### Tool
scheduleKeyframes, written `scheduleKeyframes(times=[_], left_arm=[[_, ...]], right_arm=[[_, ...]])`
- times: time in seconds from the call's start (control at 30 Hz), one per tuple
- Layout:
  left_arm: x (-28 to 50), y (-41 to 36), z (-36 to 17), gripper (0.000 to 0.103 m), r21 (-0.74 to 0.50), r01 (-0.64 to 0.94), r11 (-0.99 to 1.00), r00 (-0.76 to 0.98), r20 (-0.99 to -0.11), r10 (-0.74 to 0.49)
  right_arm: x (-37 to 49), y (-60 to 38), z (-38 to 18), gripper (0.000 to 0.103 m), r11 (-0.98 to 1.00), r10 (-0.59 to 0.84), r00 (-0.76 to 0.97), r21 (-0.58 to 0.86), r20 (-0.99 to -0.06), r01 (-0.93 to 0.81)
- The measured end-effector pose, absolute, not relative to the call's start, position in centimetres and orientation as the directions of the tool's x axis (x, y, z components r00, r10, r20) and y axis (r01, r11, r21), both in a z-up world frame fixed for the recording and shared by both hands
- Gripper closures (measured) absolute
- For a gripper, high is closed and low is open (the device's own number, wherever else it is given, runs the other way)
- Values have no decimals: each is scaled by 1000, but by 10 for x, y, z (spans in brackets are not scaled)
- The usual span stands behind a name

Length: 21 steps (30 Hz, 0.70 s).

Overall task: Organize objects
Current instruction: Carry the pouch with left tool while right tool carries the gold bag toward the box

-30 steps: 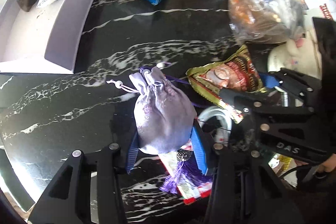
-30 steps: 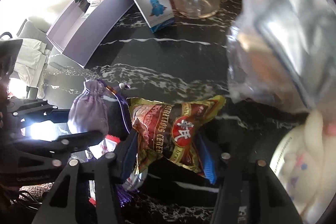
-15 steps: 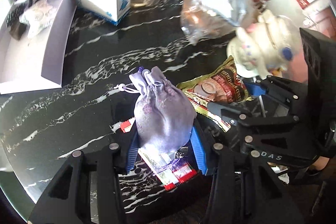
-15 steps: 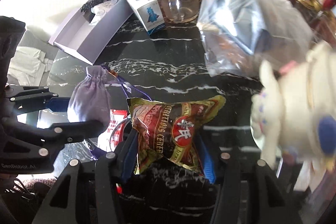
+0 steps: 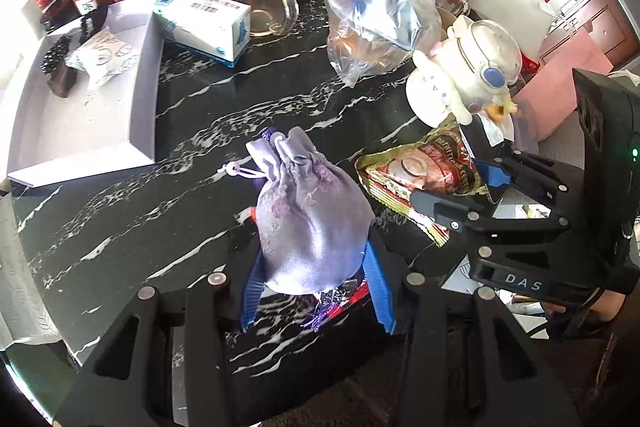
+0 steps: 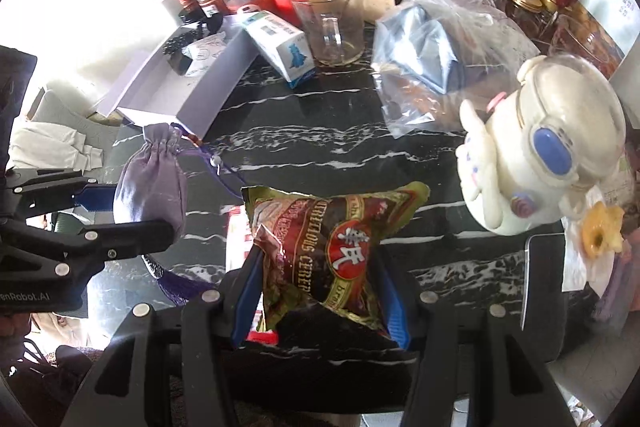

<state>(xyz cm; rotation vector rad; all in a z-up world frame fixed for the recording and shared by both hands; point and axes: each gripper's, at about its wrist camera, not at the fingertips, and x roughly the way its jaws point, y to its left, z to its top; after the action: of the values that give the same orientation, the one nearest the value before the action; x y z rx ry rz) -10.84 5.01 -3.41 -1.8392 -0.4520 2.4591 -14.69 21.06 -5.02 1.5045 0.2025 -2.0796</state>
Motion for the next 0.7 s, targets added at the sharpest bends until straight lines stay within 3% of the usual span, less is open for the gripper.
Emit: scheduleKeyframes(times=[0.7], left_arm=[[0, -18, -26, 60, -222, 415, -882, -320, -943, 87]], right_arm=[[-99, 117, -41, 50, -628, -424, -98, 215, -900, 748]])
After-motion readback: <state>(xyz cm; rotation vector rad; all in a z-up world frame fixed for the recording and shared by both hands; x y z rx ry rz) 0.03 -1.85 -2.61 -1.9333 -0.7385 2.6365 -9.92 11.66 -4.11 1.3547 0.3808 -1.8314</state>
